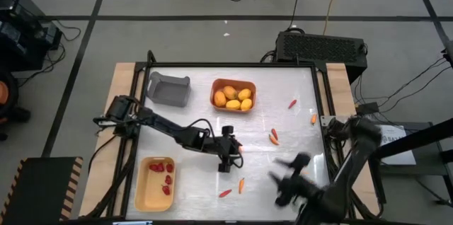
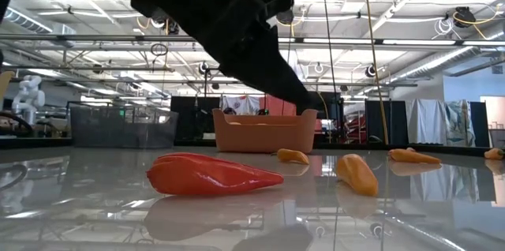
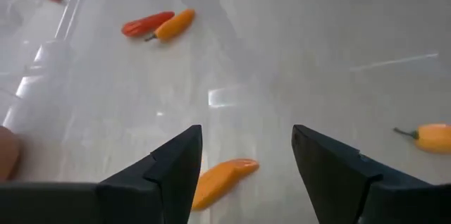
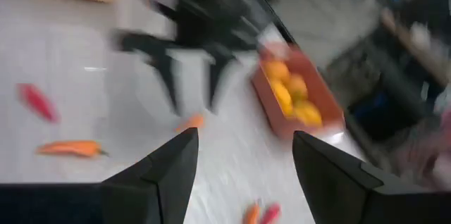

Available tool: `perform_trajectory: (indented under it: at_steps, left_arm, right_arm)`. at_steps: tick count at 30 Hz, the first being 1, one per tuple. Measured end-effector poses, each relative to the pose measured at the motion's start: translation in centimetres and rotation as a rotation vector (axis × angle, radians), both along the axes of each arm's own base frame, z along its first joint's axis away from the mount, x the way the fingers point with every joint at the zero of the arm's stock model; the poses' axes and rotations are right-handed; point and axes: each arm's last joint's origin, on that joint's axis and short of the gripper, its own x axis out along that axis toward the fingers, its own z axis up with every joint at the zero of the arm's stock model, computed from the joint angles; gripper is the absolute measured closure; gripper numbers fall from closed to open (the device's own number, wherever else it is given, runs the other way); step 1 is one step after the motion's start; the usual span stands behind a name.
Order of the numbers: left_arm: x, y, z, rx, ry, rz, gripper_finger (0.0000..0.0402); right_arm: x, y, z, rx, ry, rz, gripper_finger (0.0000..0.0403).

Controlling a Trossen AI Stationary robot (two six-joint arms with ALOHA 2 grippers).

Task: Sort produce into baskets
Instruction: Put the yellow chili pepper into the black bin

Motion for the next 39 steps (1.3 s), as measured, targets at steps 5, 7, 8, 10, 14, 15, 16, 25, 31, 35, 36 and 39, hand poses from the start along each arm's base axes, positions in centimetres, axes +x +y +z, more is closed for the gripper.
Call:
perform_trajectory:
  at_steps: [5, 7, 8, 10, 14, 15, 16, 25, 31, 35, 36, 39]
  left_arm:
    - [0.3, 0.9, -0.3, -0.086, 0.027, -0.085, 0.0173]
    - [0.4, 1.5, -0.5, -0.108, 0.043, -0.098, 0.0173]
    - [0.5, 2.0, -0.5, -0.117, 0.048, -0.098, 0.0173]
    - [0.9, 2.9, 0.0, -0.128, 0.052, -0.102, 0.0173]
    - [1.1, 4.9, 0.2, -0.142, 0.117, -0.092, 0.0173]
    - [1.3, 5.2, 0.0, -0.147, 0.125, -0.099, 0.0173]
    - [1.4, 5.4, -0.2, -0.148, 0.126, -0.116, 0.0173]
    - [2.2, 5.5, -4.3, -0.089, 0.188, -0.192, 0.0173]
    - [2.4, 5.4, -5.0, -0.086, 0.19, -0.195, 0.0173]
    - [2.3, 5.4, -5.1, -0.09, 0.198, -0.191, 0.0181]
    - [2.3, 5.3, -5.1, -0.09, 0.199, -0.19, 0.0188]
    - [2.3, 5.3, -5.1, -0.091, 0.202, -0.191, 0.0218]
  right_arm:
    - [-4.5, -5.2, -2.6, 0.331, -0.234, -0.106, 0.0181]
    - [-5.2, -6.1, -4.5, 0.427, -0.284, -0.079, 0.0181]
    - [-5.5, -6.6, -5.3, 0.446, -0.274, -0.05, 0.0181]
    - [-5.6, -7.3, -6.4, 0.509, -0.244, 0.0, 0.0181]
    - [-5.2, -8.3, -7.2, 0.599, -0.231, 0.068, 0.0181]
    - [-5.0, -8.5, -7.1, 0.603, -0.244, 0.078, 0.0181]
    - [-4.9, -8.6, -6.8, 0.601, -0.251, 0.087, 0.0181]
    - [-4.0, -8.6, -6.3, 0.577, -0.251, 0.148, 0.0181]
    - [-3.9, -8.6, -6.3, 0.578, -0.254, 0.153, 0.0181]
    - [-4.0, -8.6, -6.3, 0.572, -0.251, 0.154, 0.0181]
    - [-4.0, -8.6, -6.3, 0.572, -0.251, 0.154, 0.0181]
    - [-4.0, -8.6, -6.3, 0.572, -0.251, 0.154, 0.0181]
